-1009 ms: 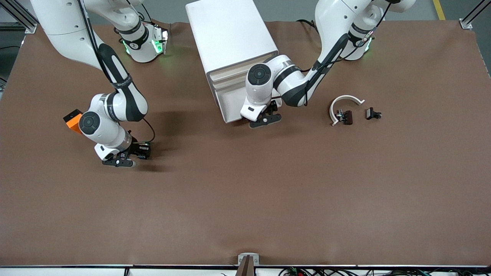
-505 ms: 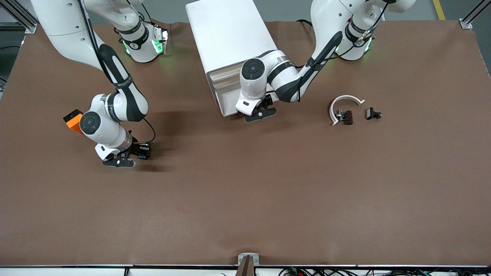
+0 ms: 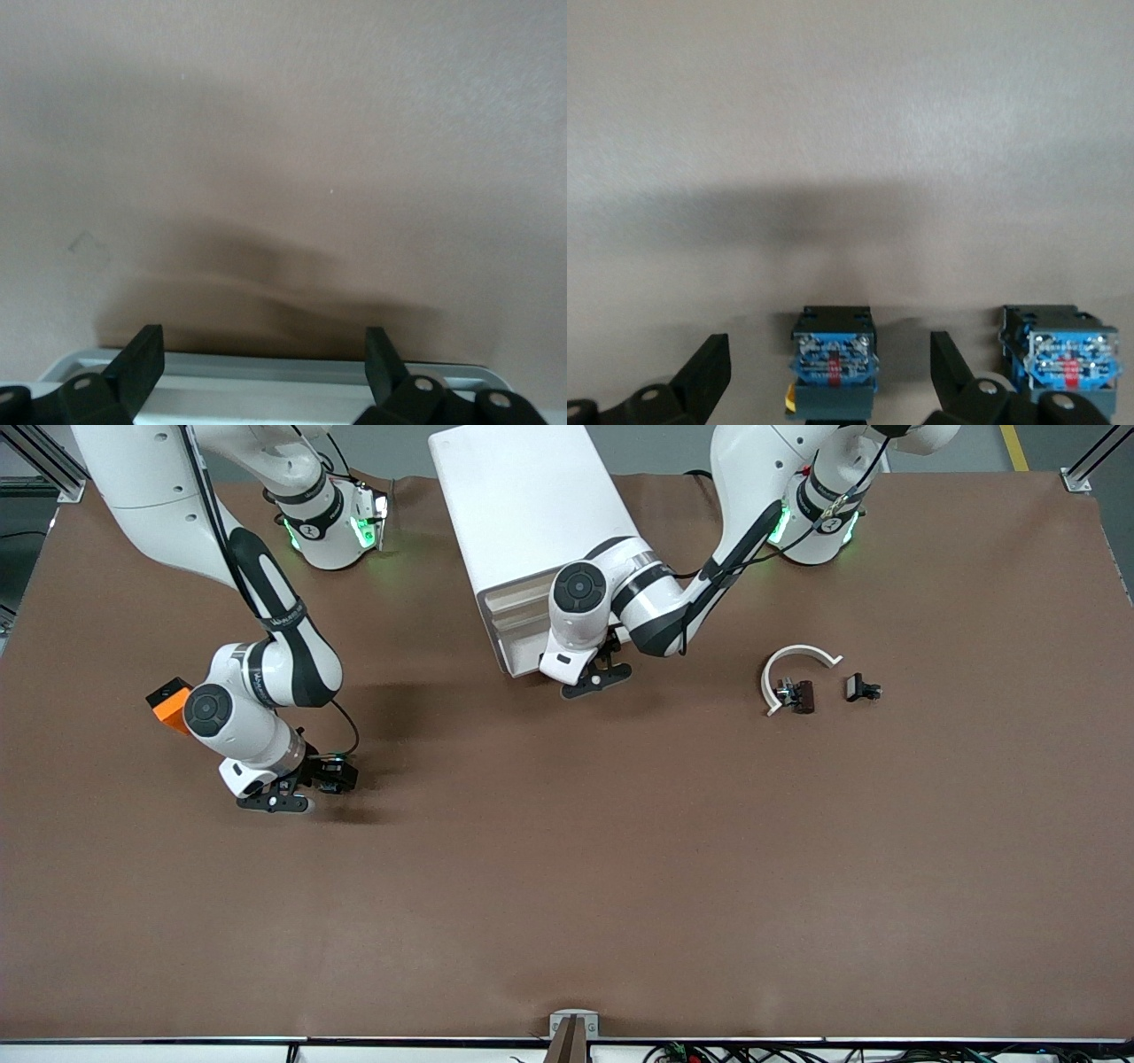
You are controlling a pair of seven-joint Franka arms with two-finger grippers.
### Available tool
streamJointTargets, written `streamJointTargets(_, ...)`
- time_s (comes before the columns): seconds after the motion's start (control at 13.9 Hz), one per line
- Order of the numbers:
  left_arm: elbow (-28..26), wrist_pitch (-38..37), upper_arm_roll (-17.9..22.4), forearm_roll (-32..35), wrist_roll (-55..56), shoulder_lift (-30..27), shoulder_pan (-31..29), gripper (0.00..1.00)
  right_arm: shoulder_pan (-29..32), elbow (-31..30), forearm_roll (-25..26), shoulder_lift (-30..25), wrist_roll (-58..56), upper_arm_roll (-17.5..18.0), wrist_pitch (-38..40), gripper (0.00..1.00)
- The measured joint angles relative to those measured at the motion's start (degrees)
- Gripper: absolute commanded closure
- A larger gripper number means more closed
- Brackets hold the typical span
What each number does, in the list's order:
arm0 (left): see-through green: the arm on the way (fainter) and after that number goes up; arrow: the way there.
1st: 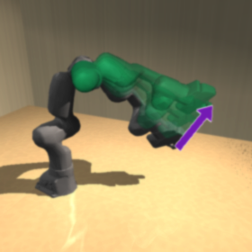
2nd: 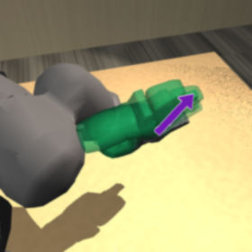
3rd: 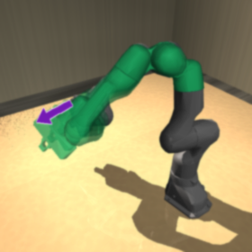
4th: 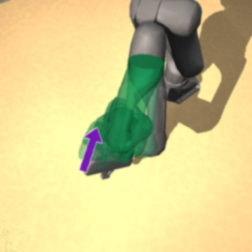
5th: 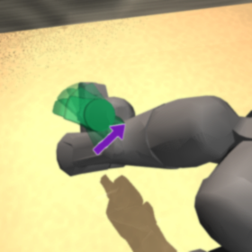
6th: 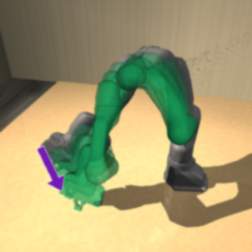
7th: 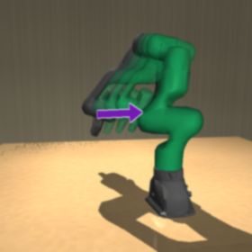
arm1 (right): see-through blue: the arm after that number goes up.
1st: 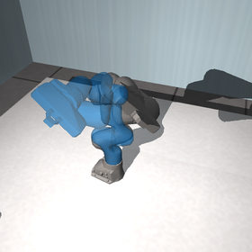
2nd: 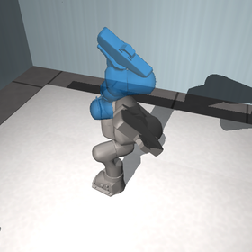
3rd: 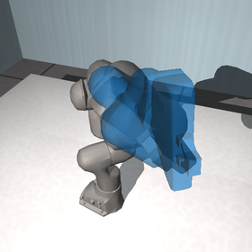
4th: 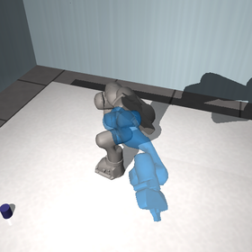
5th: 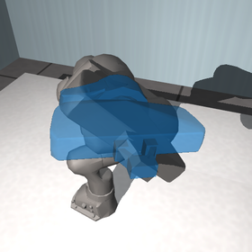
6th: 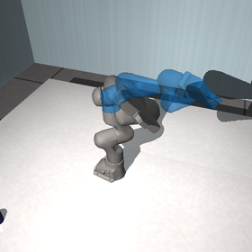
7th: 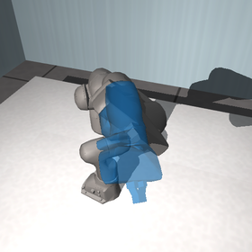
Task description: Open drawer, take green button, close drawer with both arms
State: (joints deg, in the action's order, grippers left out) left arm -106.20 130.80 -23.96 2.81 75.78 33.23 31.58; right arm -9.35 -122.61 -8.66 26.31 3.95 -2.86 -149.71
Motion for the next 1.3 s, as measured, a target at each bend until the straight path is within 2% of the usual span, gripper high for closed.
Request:
streamJointTargets(0.22,0.0,-0.7,-0.7,-3.2,0.0,0.4,0.0,0.0,0.1,4.4,0.0,-1.5,-0.1,-0.3,8.2,0.0)
streamJointTargets(0.5,0.6,-2.7,-0.9,-6.9,0.0,1.2,0.0,0.0,1.7,8.6,0.1,-6.0,-4.4,-0.7,19.6,0.0)
streamJointTargets(0.65,1.1,-3.1,-0.9,-9.3,0.0,2.0,-0.1,0.0,4.5,11.7,1.8,-9.1,-7.2,-0.8,28.8,0.0)
streamJointTargets(0.87,2.1,-3.9,-0.9,-12.8,0.0,3.2,-0.2,0.0,7.2,19.8,6.4,-13.3,-8.0,-0.8,45.5,0.0)
streamJointTargets(1.01,2.7,-4.9,-0.9,-13.8,0.0,3.9,-0.2,0.0,7.7,25.9,7.7,-15.0,-8.0,-0.8,54.9,0.0)
streamJointTargets(1.3,3.2,-5.1,-0.9,-13.9,0.0,4.5,-0.2,0.0,9.1,34.7,8.3,-15.5,-8.0,-0.8,64.8,0.0)
